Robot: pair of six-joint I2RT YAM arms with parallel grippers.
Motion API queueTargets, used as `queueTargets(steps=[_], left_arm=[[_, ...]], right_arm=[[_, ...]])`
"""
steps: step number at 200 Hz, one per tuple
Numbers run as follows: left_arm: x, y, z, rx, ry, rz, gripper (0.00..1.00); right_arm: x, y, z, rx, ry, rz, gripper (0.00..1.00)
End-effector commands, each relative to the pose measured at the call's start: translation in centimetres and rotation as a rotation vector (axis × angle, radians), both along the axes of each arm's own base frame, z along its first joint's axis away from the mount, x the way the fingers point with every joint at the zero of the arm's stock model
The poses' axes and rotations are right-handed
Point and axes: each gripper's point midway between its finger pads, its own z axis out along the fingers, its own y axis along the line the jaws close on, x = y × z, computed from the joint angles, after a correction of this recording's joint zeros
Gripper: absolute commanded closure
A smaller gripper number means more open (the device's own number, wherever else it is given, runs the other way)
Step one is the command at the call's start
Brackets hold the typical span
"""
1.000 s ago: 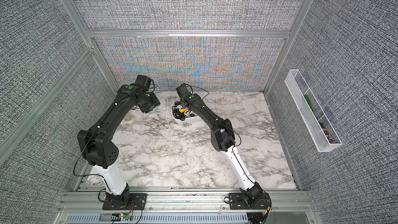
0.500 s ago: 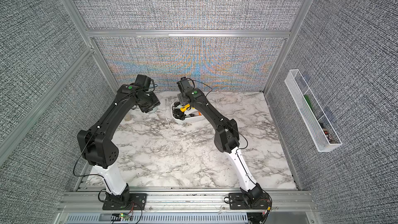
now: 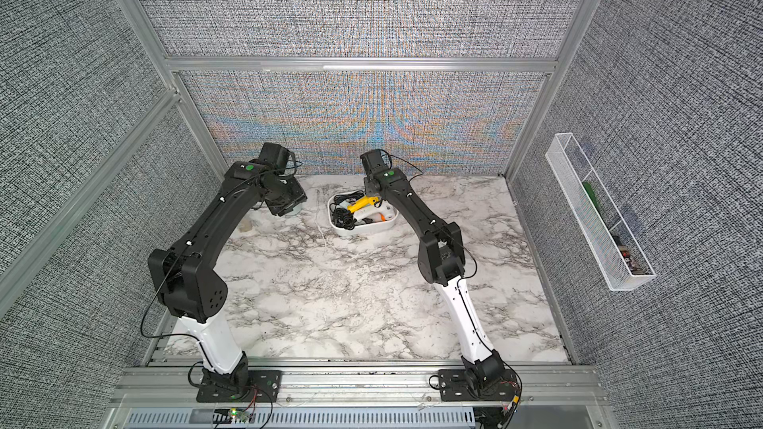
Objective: Put the hot melt glue gun into the storage box
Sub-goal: Adjust the hot melt adhesive gun in the storage box.
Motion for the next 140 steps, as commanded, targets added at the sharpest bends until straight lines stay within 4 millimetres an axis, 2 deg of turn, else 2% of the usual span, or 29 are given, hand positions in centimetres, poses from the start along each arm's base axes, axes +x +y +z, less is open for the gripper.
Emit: queueTargets(steps=[1, 16, 38, 50, 63, 79, 96, 110, 124, 140], left_arm=[[-0.2, 0.3, 0.2, 0.01, -0.002, 0.007, 0.49], [-0.1, 0.2, 0.0, 0.008, 0.001, 0.006, 0.49], [-0.1, 0.3, 0.1, 0.009, 0.0, 0.008, 0.49], [-0.1, 0.3, 0.1, 0.01, 0.0, 0.009, 0.49], [-0.1, 0.3, 0.1, 0.011, -0.001, 0.007, 0.49], [-0.1, 0.3, 0.1, 0.011, 0.0, 0.008, 0.49], [-0.2, 0.3, 0.0, 0.01, 0.002, 0.009, 0.49], [-0.1, 0.3, 0.1, 0.01, -0.001, 0.01, 0.49], [-0.1, 0.4, 0.2, 0.011, -0.003, 0.011, 0.49], [-0.1, 0.4, 0.2, 0.011, -0.004, 0.01, 0.48]], right_arm=[[-0.9, 0.5, -2.0, 0.024, 0.066, 0.012, 0.64], [-1.2, 0.6, -3.0, 0.024, 0.095, 0.018, 0.65], [-1.7, 0.5, -3.8, 0.017, 0.122, 0.021, 0.77], [-1.8, 0.5, -3.7, 0.015, 0.123, 0.022, 0.78], [-1.8, 0.5, -2.7, 0.014, 0.103, 0.021, 0.77], [-1.7, 0.9, -0.2, 0.02, 0.047, 0.03, 0.72], [-1.5, 1.5, 2.7, 0.044, -0.016, 0.043, 0.57], [-1.5, 2.0, 4.7, 0.068, -0.056, 0.051, 0.5], [-1.4, 2.4, 6.2, 0.088, -0.084, 0.059, 0.43], [-1.3, 3.0, 6.6, 0.107, -0.093, 0.071, 0.39]])
